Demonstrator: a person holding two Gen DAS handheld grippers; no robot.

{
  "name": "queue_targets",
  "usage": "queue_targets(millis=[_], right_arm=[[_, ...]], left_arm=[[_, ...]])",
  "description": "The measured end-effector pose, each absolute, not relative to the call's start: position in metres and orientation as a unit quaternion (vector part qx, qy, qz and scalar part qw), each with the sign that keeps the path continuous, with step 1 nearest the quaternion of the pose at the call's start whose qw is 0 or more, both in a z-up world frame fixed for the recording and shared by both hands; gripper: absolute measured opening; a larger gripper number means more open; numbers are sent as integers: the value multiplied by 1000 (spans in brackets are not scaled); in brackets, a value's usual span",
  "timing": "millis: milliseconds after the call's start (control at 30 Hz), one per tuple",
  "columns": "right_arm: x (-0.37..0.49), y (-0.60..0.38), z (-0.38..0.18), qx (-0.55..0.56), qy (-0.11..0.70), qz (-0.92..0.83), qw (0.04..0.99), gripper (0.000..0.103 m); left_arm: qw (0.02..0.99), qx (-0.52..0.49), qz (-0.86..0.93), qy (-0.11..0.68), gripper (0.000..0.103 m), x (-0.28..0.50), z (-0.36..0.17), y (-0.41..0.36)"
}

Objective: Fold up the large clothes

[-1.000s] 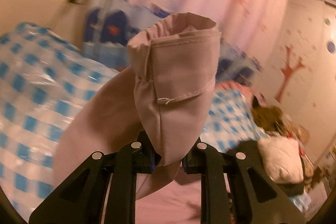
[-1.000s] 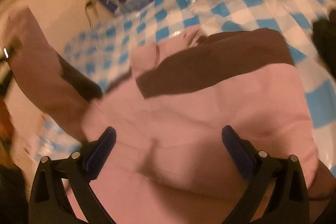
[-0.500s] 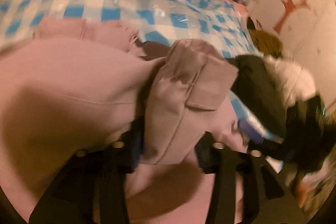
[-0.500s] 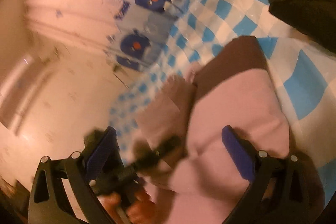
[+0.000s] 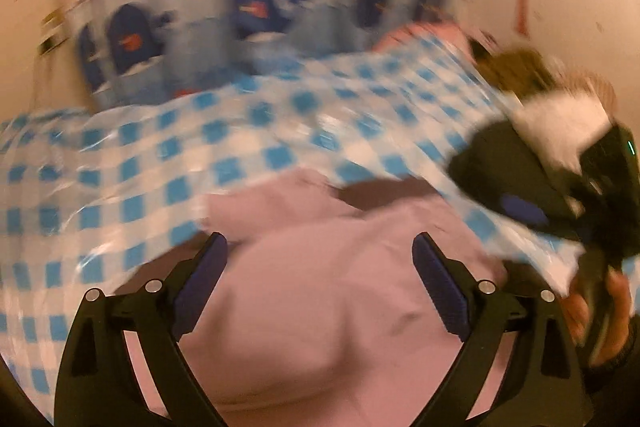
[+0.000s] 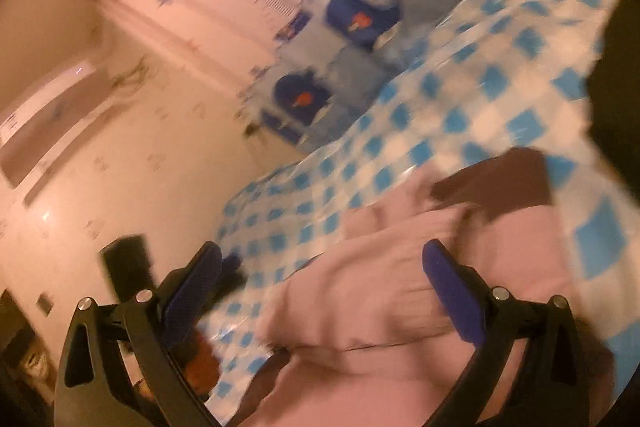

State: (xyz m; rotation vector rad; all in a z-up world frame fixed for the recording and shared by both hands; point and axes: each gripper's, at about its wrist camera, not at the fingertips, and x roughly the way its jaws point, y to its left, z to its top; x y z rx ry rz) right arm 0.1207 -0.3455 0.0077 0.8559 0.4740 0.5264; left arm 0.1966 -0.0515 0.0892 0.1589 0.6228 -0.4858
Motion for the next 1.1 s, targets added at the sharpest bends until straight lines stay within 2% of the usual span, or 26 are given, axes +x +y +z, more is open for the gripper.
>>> queue_targets(millis=[133,200,233,267,300,333,367,433,500,567,600,667,733,800,833,900,1000,1100], right_arm=[[171,-312,-8,405,307,291,811,97],[197,-295,-39,323,409,199,830,96],[201,-292,-58,302,442,174,827,88],[205,-292,-80,303,463,172,815,72],[203,-295,-101,307,470,177,808,62],[200,-297,-104,297,470,165,815,40],[196,-302,-104,302,470,154,815,38],[195,-307,-98,307,476,152,810,38],[188,-298,-71,264,463,137,835,48],[182,-280,-38,213,414,135,875,88],[180,-267,-20,178,383,123,898,91],[188,-246,-6,137,361,109,916,91],[209,-227,-11,97,377,67,919,91],[238,-216,-44,50,426,23,903,91],[254,-221,-83,47,477,23,878,93],[266,-232,-116,79,495,41,864,94],[265,-223,-108,52,504,31,861,94],[224,-227,-69,76,450,53,888,93]], left_arm=[[927,-50,-177,327,90,239,63,29],[909,-99,-141,380,89,262,17,63],[893,-103,-122,421,89,272,-17,75],[883,-104,-130,439,90,276,-39,80],[877,-88,-142,450,90,276,-64,80],[877,-73,-144,452,90,274,-75,77],[876,-51,-138,459,90,273,-81,72],[875,-36,-130,465,90,274,-68,68],[891,-30,-126,436,90,267,-41,67],[913,-38,-138,381,90,257,-6,66],[920,-38,-139,365,90,257,5,64],[919,-46,-145,364,90,271,13,56],[908,-50,-142,391,90,294,0,50],[894,-50,-123,428,90,313,-30,47],[882,-55,-120,453,90,321,-54,49],[881,-56,-131,451,90,326,-85,51],[881,-11,-116,458,90,321,-85,39],[896,-25,-132,424,90,291,-54,54]])
